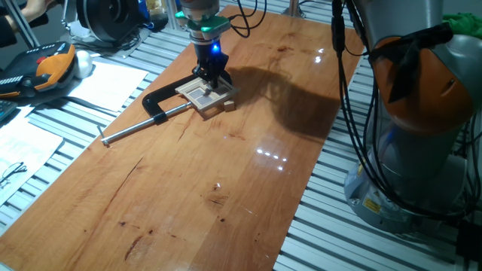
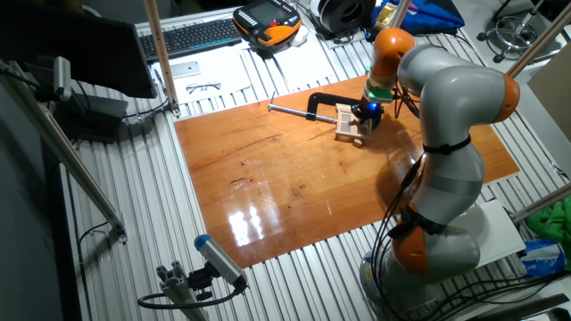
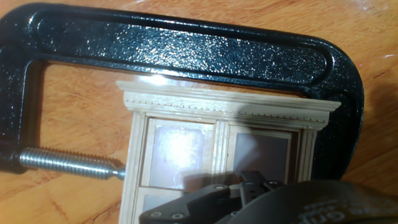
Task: Close a sliding window
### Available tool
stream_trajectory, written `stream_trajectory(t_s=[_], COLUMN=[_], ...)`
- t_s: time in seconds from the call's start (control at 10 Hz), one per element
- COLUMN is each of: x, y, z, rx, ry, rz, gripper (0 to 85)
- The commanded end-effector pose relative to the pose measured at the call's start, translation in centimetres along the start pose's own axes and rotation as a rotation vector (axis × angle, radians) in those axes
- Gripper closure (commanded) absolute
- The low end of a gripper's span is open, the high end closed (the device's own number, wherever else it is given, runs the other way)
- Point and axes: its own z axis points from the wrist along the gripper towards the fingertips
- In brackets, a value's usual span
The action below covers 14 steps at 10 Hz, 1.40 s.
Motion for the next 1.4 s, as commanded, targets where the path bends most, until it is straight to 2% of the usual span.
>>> stream_trajectory(t_s=[0.0, 0.3, 0.7, 0.9, 1.0, 1.3], x=[-0.1, -0.3, 0.2, 0.6, 0.7, 1.1], y=[0.0, 0.0, 0.9, 2.4, 2.8, 5.1], z=[-0.1, -0.5, -3.0, -4.7, -5.4, -7.7], rx=[-0.002, 0.000, -0.011, 0.020, -0.022, -0.014], ry=[-0.010, -0.016, 0.027, 0.039, 0.055, 0.027], rz=[0.001, 0.001, 0.003, -0.008, -0.017, -0.033], gripper=[85.0, 85.0, 85.0, 85.0, 85.0, 85.0])
